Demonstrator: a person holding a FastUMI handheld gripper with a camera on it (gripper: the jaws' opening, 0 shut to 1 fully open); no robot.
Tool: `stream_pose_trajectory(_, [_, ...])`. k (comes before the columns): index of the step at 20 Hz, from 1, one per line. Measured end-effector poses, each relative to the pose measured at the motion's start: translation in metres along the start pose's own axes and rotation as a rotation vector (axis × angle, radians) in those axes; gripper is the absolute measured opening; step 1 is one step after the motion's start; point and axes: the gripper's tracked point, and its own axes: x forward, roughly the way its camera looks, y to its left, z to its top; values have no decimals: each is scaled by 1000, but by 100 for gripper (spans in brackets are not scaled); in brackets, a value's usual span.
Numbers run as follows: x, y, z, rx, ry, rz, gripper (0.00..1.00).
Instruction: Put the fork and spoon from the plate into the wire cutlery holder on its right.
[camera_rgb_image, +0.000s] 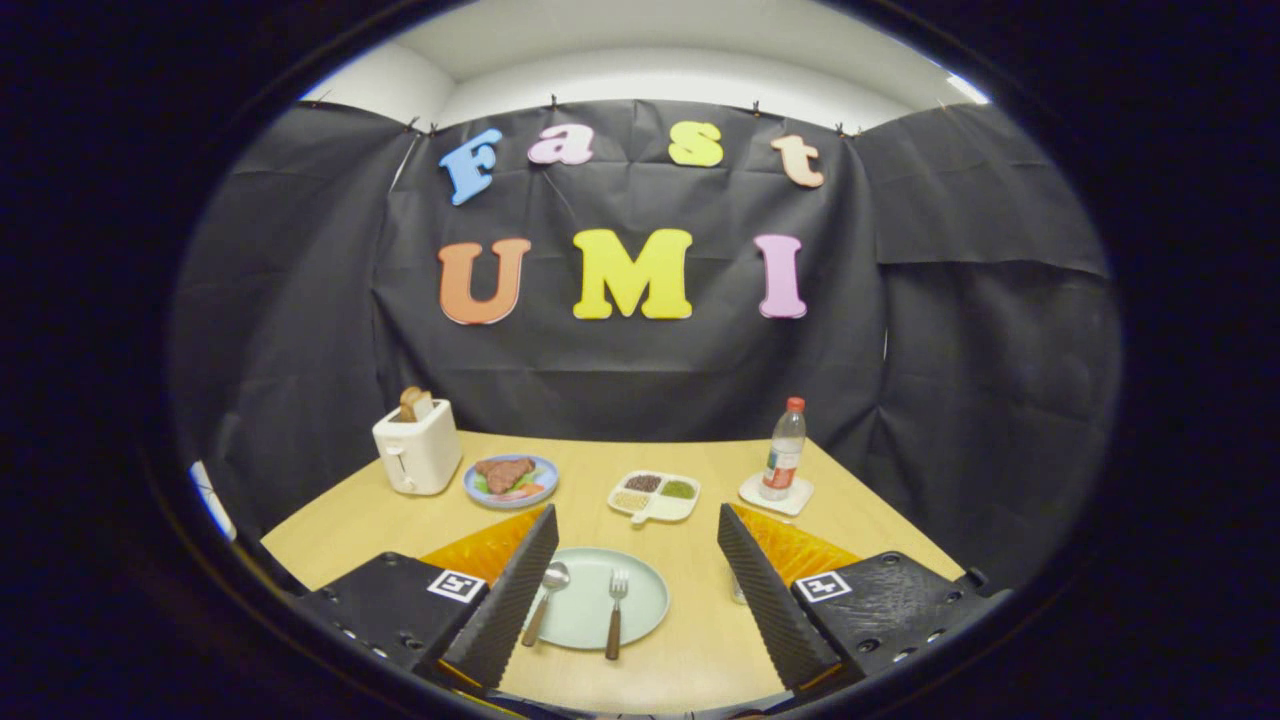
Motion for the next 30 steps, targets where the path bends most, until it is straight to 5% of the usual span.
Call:
stream_pose_trajectory(9, [71, 8, -100, -27, 359, -18, 96])
stream_pose_trajectory(24, [125, 32, -186, 36, 685, 51, 94])
stream_pose_trajectory(27, [128, 36, -191, 70, 716, 60, 90])
stream_pose_trajectory(30, [131, 38, -197, 71, 740, 60, 65])
